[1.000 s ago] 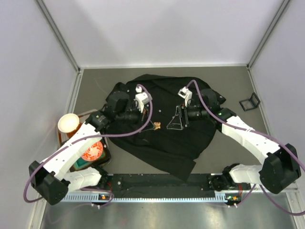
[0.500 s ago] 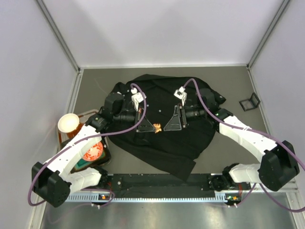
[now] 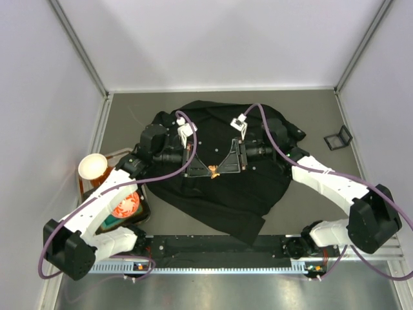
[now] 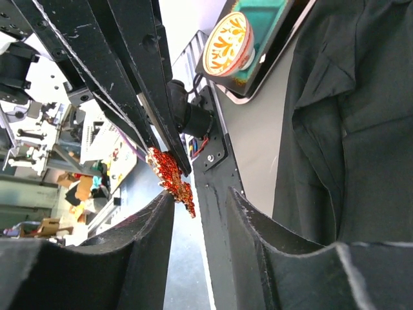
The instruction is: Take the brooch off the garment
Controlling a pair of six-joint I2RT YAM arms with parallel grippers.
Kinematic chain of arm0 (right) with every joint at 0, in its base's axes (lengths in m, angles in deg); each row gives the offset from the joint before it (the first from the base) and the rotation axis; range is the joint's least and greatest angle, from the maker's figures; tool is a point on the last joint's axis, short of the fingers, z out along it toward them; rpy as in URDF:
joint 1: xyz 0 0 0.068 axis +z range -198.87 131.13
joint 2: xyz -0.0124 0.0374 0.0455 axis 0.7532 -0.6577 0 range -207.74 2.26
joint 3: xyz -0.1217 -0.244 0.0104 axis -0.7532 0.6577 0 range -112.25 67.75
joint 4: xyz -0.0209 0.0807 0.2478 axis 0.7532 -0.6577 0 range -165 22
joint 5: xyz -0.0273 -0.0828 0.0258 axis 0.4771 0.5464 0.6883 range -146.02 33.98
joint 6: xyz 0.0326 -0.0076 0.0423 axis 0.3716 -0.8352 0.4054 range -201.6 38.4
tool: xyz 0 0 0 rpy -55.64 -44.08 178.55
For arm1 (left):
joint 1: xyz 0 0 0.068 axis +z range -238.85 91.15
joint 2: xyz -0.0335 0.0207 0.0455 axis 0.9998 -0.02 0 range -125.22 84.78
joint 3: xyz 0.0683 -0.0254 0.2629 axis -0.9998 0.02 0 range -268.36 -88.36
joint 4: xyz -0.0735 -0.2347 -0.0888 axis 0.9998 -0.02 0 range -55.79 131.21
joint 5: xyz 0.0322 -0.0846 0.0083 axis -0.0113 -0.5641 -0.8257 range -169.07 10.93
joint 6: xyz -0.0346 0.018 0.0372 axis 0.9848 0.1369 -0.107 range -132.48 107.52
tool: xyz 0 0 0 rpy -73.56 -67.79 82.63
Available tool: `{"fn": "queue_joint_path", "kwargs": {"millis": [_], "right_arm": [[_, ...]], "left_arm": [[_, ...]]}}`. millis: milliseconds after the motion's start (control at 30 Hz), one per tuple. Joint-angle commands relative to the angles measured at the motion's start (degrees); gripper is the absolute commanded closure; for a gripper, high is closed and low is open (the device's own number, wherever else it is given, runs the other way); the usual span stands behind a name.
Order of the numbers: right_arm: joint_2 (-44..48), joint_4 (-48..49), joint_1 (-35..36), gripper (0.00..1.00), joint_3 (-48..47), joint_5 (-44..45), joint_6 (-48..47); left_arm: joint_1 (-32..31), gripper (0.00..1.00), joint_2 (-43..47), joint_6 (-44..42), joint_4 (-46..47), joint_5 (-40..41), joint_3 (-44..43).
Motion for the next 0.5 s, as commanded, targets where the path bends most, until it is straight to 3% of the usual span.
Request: {"fn": "queue_joint_path", "kwargs": {"millis": [0,233,333,367,467], "right_arm": [[-1.0,4.9,1.1,0.64,-3.6,-0.9,1.2],[-1.4,7.3,2.2,0.73,-3.6,-1.2,2.4],[-1.6,7.6,2.3,0.85,-3.2,-1.2,2.8],[-1.5,7.5,2.3,0.99,-3.2,-1.2,2.6],[-1.0,10.0,2.2,1.0,-2.2,-0.8,4.2]], "left_arm": [[0.4,1.0,0.8,1.0,3.9,-1.9,0.2],[0.4,1.0,0.5,3.1,5.2,-2.0,0.1],[0.5,1.0,0.6,3.4,5.5,-1.6,0.0],[0.6,1.0,0.7,3.5,5.3,-1.2,0.1],[1.4,0.97,1.3,3.8,4.3,-0.1,0.2]]}}
